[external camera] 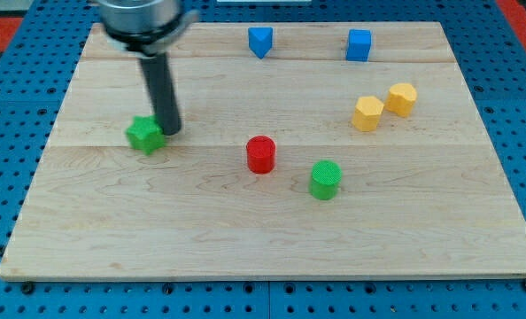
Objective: Move the red circle towards center right
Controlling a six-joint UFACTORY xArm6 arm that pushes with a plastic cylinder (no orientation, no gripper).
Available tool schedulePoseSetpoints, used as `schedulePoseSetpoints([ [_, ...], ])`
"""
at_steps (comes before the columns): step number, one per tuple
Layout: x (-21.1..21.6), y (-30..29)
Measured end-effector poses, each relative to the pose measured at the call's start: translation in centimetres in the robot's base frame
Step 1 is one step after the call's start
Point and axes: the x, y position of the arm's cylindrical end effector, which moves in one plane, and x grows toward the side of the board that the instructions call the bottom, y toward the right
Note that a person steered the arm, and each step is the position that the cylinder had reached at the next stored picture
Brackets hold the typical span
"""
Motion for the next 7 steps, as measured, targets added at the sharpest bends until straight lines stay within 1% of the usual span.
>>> schedulePoseSetpoints([
  [1, 4.5, 2.0],
  [2, 2.1, -1.7],
  [3, 0.5, -1.4],
  [6, 0.3, -0.9],
  [7, -1.3, 2.1],
])
